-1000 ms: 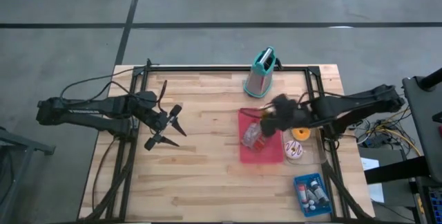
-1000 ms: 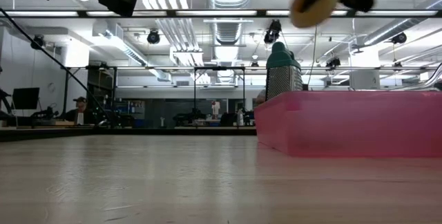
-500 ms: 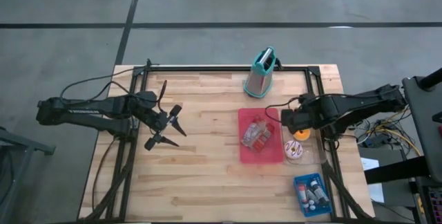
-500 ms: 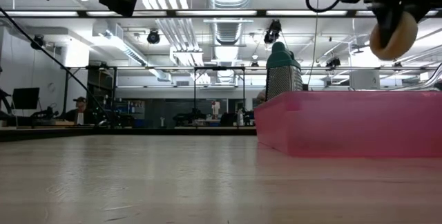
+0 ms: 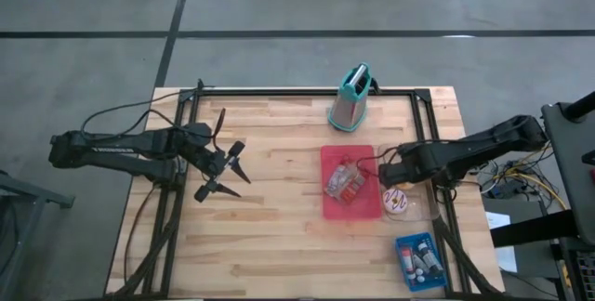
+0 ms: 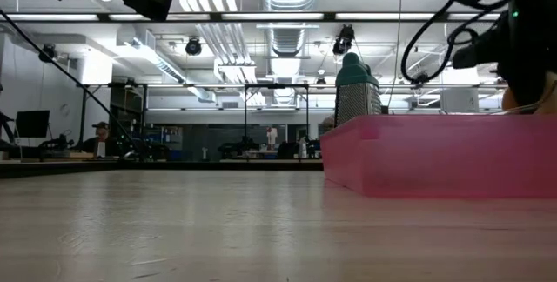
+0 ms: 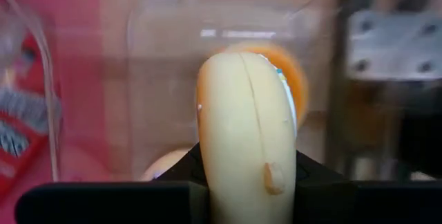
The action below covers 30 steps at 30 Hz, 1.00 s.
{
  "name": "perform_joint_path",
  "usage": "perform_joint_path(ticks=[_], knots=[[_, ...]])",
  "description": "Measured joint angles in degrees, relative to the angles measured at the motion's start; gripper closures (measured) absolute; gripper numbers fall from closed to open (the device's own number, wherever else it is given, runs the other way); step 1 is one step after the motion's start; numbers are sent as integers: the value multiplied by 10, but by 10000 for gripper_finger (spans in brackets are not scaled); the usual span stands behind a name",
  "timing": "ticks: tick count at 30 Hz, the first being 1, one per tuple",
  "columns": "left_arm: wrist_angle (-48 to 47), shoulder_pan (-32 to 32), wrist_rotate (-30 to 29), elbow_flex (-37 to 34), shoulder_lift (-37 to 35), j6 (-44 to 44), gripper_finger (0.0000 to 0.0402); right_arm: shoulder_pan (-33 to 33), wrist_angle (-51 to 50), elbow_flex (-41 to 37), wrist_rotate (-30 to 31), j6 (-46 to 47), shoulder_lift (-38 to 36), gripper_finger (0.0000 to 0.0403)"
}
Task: Pick & Place Food Item
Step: Put the white donut into the transparent bin
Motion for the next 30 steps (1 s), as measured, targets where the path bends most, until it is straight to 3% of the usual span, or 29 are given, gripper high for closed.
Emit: perform_joint_path(ticks=[7, 30], knots=[[0, 0, 0, 0, 0, 0, 183, 0, 52, -43, -14, -30, 1, 332], [0, 0, 0, 0, 0, 0, 183, 1, 52, -39, -13, -43, 1, 174]])
